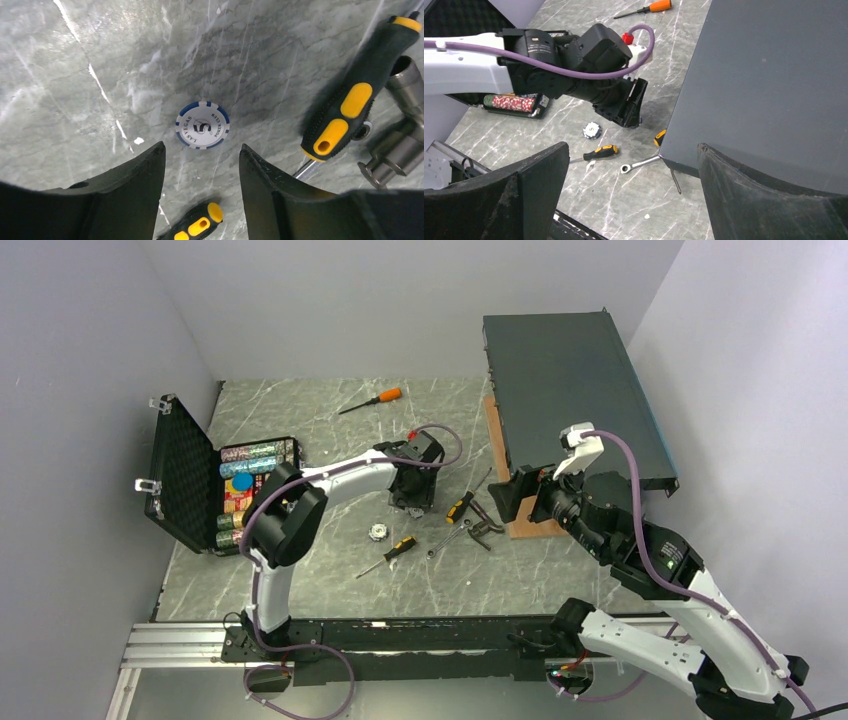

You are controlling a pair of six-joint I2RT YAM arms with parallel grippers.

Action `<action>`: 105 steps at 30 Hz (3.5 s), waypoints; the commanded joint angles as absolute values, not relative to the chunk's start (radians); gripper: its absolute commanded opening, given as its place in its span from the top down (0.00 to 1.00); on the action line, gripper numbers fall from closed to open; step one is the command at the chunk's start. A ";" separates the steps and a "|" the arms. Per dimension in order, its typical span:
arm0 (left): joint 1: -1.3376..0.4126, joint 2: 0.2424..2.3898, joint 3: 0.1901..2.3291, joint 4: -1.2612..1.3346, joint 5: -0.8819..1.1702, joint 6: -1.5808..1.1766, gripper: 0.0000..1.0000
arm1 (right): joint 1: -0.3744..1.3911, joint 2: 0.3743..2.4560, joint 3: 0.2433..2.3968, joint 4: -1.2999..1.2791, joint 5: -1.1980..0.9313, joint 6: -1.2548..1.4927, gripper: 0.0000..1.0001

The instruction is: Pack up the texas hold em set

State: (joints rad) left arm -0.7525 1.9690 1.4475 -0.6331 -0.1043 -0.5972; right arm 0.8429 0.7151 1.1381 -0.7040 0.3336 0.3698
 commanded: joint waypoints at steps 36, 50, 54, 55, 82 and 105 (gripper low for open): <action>-0.816 2.118 1.532 -0.737 -0.179 -0.638 0.48 | 0.841 0.704 1.162 -0.710 0.347 0.373 0.00; -0.814 2.121 1.544 -0.754 -0.205 -0.612 0.66 | 0.842 0.700 1.161 -0.708 0.344 0.378 0.00; -0.810 2.081 1.570 -0.775 -0.219 -0.596 0.67 | 0.841 0.703 1.165 -0.713 0.350 0.376 0.00; -0.808 2.056 1.573 -0.777 -0.224 -0.592 0.67 | 0.841 0.701 1.163 -0.713 0.352 0.375 0.00; -0.749 1.706 1.175 -0.748 -0.229 -0.584 0.65 | 0.841 0.714 1.155 -0.690 0.325 0.382 0.00; -0.723 1.724 1.195 -0.743 -0.220 -0.585 0.31 | 0.841 0.719 1.156 -0.694 0.330 0.373 0.00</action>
